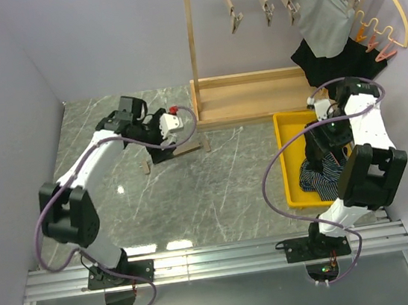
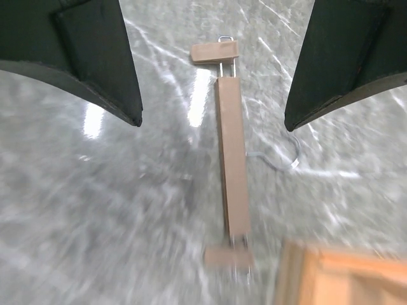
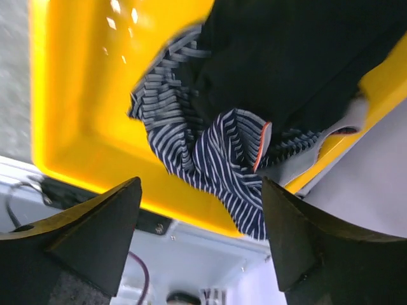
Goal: Clip the underwear to the hanger
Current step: Place the hanger at the center of the board, then pick up the underwear from the bin.
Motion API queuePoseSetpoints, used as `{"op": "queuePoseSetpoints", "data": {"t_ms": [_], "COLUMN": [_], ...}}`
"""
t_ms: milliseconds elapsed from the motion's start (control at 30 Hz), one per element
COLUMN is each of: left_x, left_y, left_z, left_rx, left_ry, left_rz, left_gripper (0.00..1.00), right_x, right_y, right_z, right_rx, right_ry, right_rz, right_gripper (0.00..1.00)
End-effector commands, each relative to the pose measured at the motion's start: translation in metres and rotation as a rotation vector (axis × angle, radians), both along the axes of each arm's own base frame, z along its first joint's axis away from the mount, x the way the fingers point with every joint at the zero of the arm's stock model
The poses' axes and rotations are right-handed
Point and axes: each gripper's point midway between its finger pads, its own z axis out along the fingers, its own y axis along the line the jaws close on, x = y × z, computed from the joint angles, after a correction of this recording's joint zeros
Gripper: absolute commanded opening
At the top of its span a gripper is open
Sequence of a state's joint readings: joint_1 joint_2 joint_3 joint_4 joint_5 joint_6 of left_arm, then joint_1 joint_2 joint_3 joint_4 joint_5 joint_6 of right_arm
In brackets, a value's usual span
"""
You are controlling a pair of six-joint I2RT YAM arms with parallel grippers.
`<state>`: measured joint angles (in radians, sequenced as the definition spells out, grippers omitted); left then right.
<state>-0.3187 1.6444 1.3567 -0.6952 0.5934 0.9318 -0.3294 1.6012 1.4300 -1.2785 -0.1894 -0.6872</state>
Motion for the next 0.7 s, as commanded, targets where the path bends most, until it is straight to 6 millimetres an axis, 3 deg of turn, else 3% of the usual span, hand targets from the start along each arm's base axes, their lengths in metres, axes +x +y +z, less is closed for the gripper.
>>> {"op": "queuePoseSetpoints", "data": {"t_ms": [0,133,267,433,567,667], "left_x": [-0.035,-0.057,-0.075,-0.099,-0.105,-0.107], "left_y": [-0.016,-0.022,-0.03,-0.042,-0.048,-0.049], "left_z": [0.047,0.067,0.072,0.078,0.085,0.09], "left_rx": [-0.152,-0.205,-0.21,-0.217,-0.223,-0.225], "left_ry": [0.062,0.043,0.027,-0.006,-0.025,-0.025], "left_rz": [-0.036,-0.047,-0.062,-0.106,-0.109,-0.109], "left_gripper": [0.99,0.99,0.99,0.99,0.99,0.99], "right_x": [-0.021,-0.052,-0.072,-0.084,-0.087,-0.086], "right_y": [-0.02,-0.037,-0.07,-0.097,-0.107,-0.108], "right_z": [0.012,0.014,0.006,-0.011,-0.031,-0.04], "right_rx": [-0.112,-0.19,-0.31,-0.328,-0.274,-0.197], "right_ry": [0.006,0.066,0.101,0.137,0.167,0.193], "right_rz": [0.064,0.095,0.062,-0.026,-0.08,-0.12], "right_gripper": [0.81,0.81,0.84,0.87,0.88,0.84]}}
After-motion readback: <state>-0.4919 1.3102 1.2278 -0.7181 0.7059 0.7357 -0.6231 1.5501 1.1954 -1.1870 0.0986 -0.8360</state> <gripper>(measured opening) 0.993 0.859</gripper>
